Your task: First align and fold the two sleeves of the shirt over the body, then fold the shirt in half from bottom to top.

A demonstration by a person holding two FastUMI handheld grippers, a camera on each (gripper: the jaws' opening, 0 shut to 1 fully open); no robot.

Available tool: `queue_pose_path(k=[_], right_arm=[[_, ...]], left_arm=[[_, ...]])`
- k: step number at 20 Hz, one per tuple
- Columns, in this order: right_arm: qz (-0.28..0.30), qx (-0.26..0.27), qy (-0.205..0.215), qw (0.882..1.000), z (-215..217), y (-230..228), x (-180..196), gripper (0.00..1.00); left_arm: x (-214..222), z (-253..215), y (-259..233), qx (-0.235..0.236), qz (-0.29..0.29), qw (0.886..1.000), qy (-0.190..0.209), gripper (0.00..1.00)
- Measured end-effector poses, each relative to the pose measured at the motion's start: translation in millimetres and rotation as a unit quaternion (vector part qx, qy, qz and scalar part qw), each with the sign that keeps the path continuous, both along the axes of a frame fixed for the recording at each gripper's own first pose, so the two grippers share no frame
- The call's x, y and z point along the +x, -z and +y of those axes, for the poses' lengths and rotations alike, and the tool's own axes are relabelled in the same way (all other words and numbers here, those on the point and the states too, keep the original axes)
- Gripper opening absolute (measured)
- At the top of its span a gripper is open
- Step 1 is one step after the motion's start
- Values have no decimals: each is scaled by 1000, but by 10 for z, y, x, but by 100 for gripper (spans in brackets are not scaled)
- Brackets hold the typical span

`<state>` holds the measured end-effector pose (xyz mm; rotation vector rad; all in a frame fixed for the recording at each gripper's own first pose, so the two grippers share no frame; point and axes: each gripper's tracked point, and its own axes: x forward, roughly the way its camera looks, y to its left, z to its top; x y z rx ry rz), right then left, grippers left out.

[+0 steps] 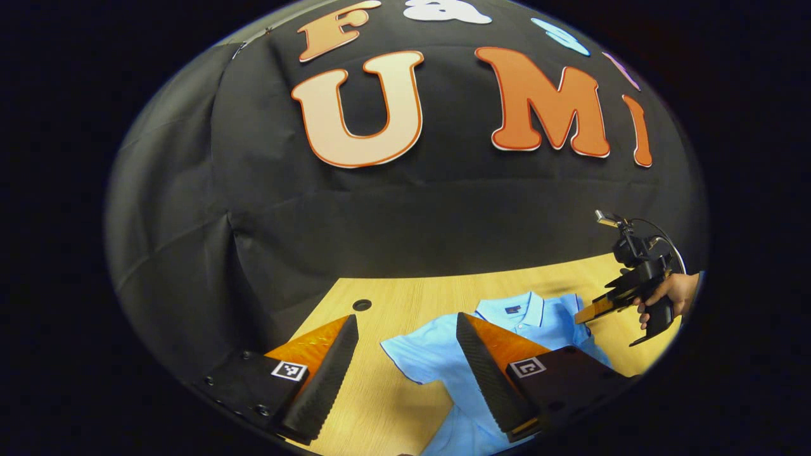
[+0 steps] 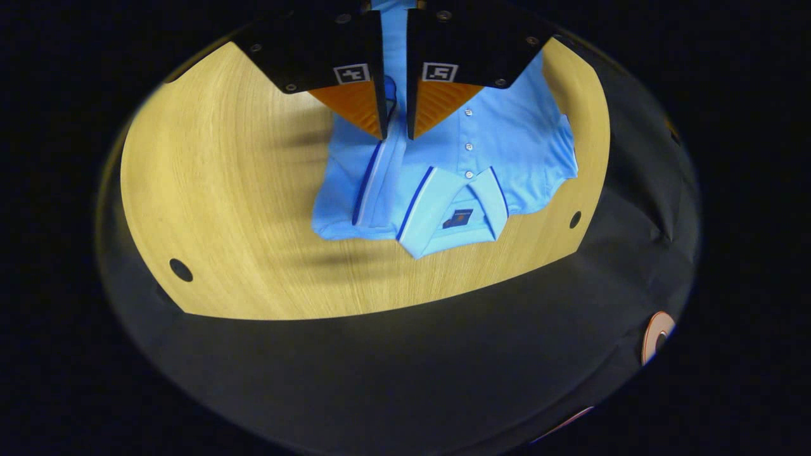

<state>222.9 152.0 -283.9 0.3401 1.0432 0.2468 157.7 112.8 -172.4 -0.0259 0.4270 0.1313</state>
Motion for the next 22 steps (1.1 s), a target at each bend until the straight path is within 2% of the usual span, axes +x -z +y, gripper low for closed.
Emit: queue_pose_path(k=[3, 4, 5, 9, 11, 14, 19, 22], right_arm=[[-12, 6, -14, 1000, 88, -99, -49, 18], [-16, 2, -15, 1000, 78, -127, -59, 12], [-19, -4, -16, 1000, 50, -150, -81, 24], [-48, -35, -8, 998, -130, -285, -155, 36], [-63, -48, 7, 997, -240, -336, -193, 49], [-76, -63, 23, 995, -421, -384, -330, 73], [-105, -88, 42, 990, -657, -472, -583, 83], [-110, -96, 57, 988, -758, -518, -715, 85]], left_arm=[[118, -35, 176, -34, 24, 999, 20, 100], [163, -45, 247, -43, 35, 998, 24, 100], [168, -25, 348, -55, 47, 997, 29, 100], [296, -19, 745, -85, 107, 990, 42, 100], [352, 33, 1002, -92, 142, 985, 37, 97], [422, 92, 1308, -128, 191, 973, 34, 100], [500, -24, 1919, -184, 285, 940, 40, 97], [547, 42, 2143, -184, 314, 931, 37, 98]])
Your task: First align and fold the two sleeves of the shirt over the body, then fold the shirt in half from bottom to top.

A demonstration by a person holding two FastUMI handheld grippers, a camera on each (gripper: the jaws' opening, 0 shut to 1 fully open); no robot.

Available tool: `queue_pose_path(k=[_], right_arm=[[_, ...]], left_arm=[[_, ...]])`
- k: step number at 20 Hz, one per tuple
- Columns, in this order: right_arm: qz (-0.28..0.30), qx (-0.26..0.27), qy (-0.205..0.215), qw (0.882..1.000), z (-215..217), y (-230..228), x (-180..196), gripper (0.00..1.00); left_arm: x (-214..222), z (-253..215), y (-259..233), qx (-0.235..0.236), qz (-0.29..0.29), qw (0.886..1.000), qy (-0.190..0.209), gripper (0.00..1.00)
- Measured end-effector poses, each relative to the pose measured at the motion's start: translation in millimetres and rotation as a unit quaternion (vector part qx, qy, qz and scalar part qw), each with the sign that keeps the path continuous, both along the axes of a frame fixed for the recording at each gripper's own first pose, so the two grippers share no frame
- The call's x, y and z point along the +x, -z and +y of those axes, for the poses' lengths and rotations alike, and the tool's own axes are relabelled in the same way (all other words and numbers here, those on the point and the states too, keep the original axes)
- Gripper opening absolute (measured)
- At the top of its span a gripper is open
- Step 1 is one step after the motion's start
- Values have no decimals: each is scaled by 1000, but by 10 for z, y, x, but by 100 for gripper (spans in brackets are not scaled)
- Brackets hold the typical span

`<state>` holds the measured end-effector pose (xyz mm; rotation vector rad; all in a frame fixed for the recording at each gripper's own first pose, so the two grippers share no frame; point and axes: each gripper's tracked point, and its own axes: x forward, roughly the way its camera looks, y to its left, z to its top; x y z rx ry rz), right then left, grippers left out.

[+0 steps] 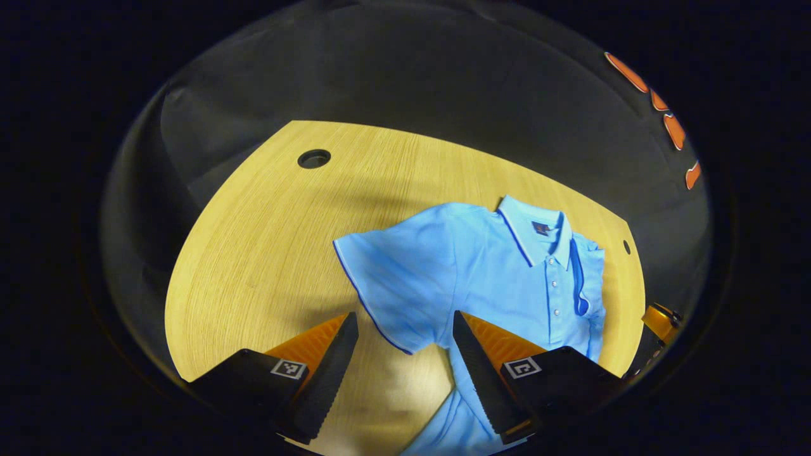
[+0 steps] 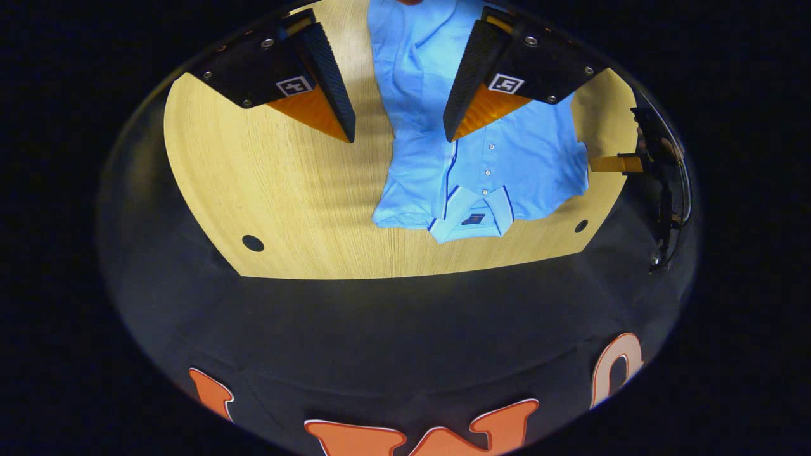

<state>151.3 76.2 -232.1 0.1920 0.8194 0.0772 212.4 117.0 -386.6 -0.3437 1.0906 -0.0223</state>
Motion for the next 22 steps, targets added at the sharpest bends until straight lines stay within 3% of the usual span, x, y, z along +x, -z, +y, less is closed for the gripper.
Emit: queue_pose_path(k=[3, 8, 10, 12, 13, 15, 19, 22], right_arm=[[-5, 9, 22, 1000, -37, -41, -150, 86], [7, 12, 40, 999, -151, 5, -401, 85], [7, 15, 46, 999, -213, -4, -499, 85], [10, 19, 49, 999, -254, 13, -571, 85], [10, 22, 50, 998, -261, 31, -612, 85], [11, 24, 53, 998, -302, 48, -699, 85], [15, 36, 65, 997, -338, 108, -888, 86], [17, 36, 73, 997, -397, 129, -1003, 85]], left_arm=[[48, 5, 163, 2, 26, 1000, 10, 97], [23, 148, 390, 61, 80, 995, 10, 96], [109, 118, 432, 72, 75, 994, 17, 95], [122, 20, 417, 71, 74, 994, 26, 86], [155, -22, 420, 69, 74, 994, 27, 67], [167, -93, 406, 86, 81, 993, 30, 18], [249, -386, 210, 46, 52, 996, 56, 12], [374, -490, 55, 54, 14, 995, 80, 9]])
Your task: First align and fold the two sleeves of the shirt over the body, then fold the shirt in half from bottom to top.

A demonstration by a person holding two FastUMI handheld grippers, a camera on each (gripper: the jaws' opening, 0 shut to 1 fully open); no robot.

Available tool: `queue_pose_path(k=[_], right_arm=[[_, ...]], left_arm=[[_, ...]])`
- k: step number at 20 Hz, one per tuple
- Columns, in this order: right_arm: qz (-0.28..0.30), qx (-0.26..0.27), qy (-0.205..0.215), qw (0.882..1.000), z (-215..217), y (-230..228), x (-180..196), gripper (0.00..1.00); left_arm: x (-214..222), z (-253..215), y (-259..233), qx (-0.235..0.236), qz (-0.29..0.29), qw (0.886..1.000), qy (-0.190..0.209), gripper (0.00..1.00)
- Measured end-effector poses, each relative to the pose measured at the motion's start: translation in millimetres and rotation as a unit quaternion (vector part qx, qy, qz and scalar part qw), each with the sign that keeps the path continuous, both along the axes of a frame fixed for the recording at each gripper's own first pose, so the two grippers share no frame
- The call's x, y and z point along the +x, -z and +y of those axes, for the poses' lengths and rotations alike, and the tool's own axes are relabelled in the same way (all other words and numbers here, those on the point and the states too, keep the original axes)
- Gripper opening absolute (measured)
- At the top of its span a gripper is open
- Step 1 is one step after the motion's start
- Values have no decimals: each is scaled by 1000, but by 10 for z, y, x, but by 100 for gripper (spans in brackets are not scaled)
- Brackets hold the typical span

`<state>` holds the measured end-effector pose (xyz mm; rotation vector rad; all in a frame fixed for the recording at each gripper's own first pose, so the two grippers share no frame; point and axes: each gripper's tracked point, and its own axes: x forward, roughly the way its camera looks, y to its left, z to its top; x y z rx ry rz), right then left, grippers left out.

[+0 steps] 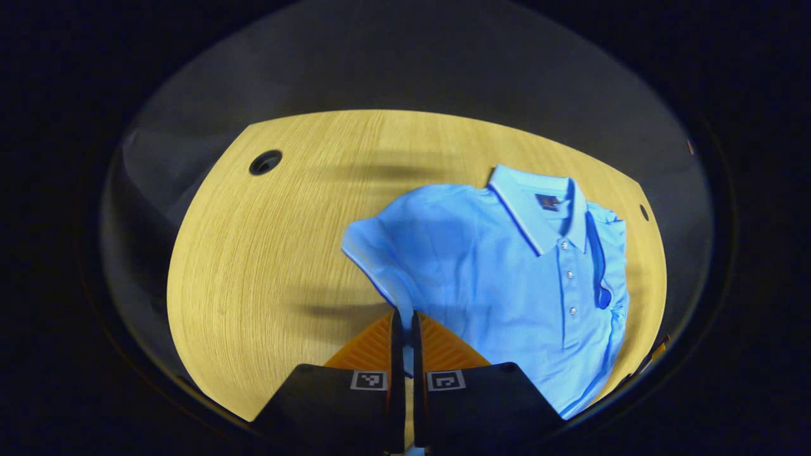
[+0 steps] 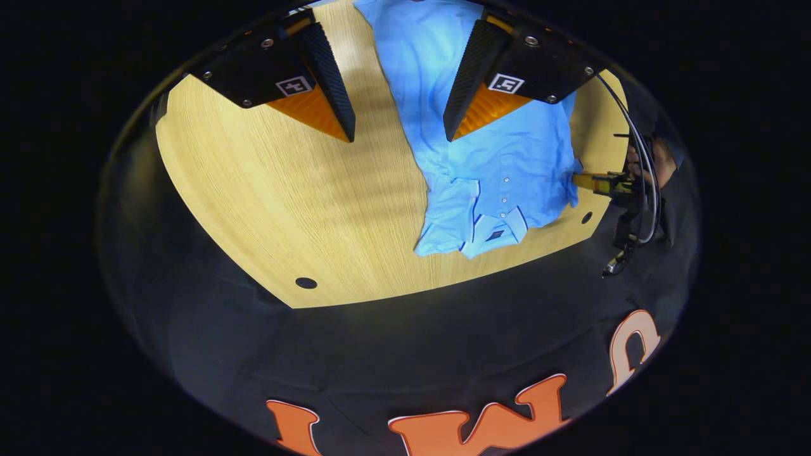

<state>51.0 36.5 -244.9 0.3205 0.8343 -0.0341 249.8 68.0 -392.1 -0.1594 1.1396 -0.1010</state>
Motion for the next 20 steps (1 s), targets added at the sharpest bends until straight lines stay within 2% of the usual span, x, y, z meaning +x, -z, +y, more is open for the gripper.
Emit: queue_pose_path(k=[2, 12, 15, 16, 17, 18, 19, 20], right_arm=[[0, 2, 2, 1000, -20, 2, -65, 85], [25, 7, 23, 999, -54, 88, -396, 85], [29, 6, 26, 999, -38, 92, -468, 85], [30, 7, 26, 999, -36, 85, -491, 85], [31, 7, 25, 999, -14, 80, -514, 85], [32, 7, 24, 999, -8, 75, -540, 85], [29, 8, 21, 999, 4, 61, -562, 85], [28, 8, 18, 999, 11, 58, -597, 86]], left_arm=[[41, -38, -92, 18, -10, 1000, 16, 9], [202, -866, -323, 4, -38, 991, 128, 9], [179, -1114, -319, -19, -36, 988, 148, 11], [136, -1228, -343, -42, -31, 987, 155, 12], [76, -1329, -377, -67, -28, 985, 157, 19], [34, -1403, -411, -93, -31, 983, 158, 20], [-11, -1471, -488, -117, -36, 980, 159, 29], [-47, -1515, -520, -135, -42, 977, 159, 32]])
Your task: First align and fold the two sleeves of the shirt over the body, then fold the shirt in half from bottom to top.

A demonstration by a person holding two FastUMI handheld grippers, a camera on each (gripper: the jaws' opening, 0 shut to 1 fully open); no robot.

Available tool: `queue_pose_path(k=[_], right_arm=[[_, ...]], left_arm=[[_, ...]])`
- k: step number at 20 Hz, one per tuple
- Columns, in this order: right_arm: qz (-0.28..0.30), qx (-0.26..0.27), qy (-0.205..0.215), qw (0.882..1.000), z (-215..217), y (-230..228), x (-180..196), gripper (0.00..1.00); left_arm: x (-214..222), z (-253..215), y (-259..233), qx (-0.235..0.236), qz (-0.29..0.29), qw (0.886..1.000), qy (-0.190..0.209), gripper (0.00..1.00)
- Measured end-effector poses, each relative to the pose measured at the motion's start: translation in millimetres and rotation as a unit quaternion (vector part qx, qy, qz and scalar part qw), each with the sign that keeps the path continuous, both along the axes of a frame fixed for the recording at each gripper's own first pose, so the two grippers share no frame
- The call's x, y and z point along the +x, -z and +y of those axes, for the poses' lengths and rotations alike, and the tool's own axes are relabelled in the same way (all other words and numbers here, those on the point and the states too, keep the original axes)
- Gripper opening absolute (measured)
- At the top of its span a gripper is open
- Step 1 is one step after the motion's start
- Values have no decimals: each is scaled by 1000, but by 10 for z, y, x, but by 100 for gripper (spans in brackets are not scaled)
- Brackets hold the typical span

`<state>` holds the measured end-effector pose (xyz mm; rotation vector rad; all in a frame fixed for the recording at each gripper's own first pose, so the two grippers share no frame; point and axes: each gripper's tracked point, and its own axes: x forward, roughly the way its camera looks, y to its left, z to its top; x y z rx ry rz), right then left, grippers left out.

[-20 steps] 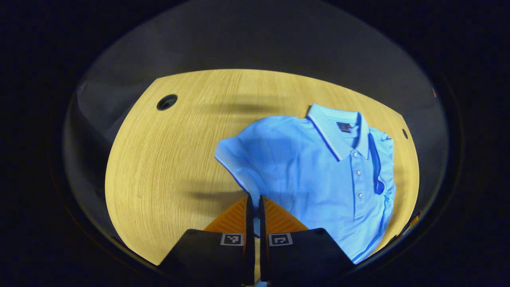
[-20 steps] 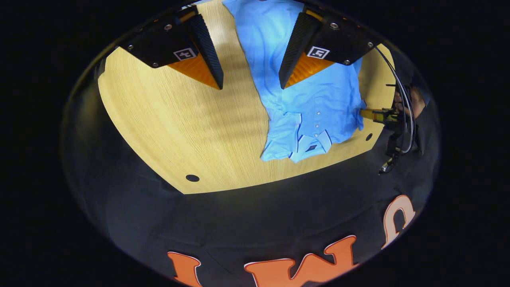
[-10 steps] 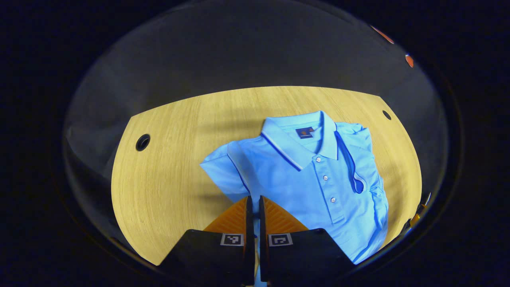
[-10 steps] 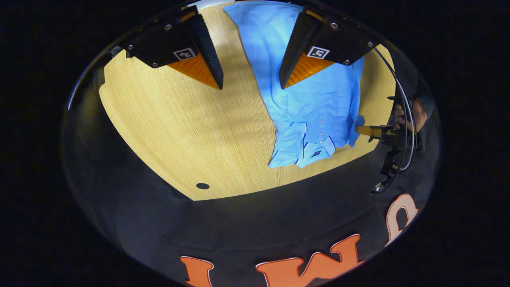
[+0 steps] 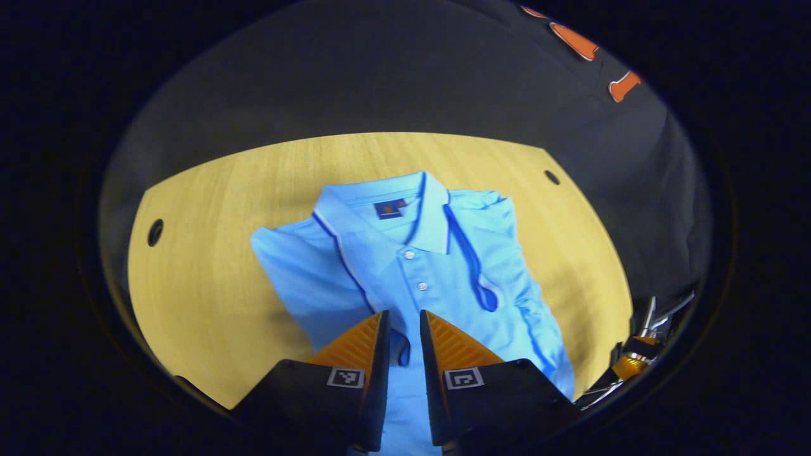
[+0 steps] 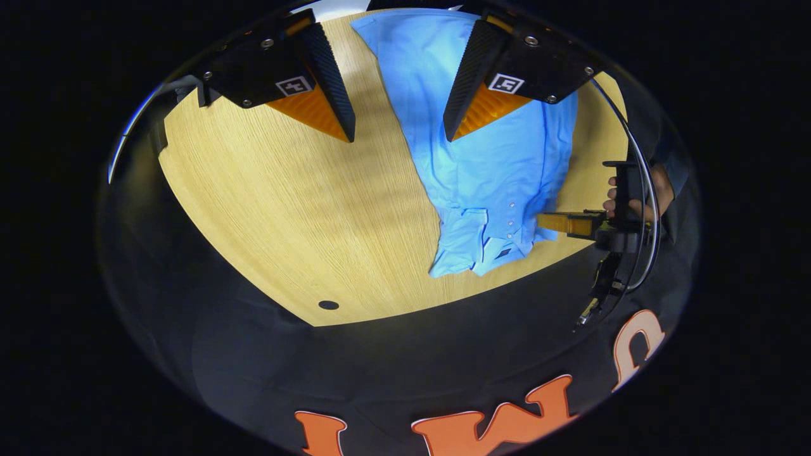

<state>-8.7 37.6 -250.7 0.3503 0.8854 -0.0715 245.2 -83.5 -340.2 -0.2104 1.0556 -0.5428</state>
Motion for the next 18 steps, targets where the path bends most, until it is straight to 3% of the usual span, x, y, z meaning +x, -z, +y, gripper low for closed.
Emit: queue_pose_path(k=[2, 3, 5, 7, 18], right_arm=[[-1, 9, -10, 1000, 40, -1, -38, 85], [-1, 14, -16, 1000, 66, -6, -88, 85], [-6, 14, -29, 999, 86, -18, -154, 85], [-7, 13, -44, 999, 114, -17, -255, 86], [16, -5, -127, 992, 306, 280, -1033, 85]], left_arm=[[-116, 90, -189, -14, -19, 1000, -7, 50], [-185, 135, -238, -18, -27, 999, -11, 66], [-387, 311, -323, -10, -36, 999, -24, 78], [-635, 494, -354, 7, -41, 998, -39, 97], [-2396, 983, -134, 26, -9, 994, -105, 100]])
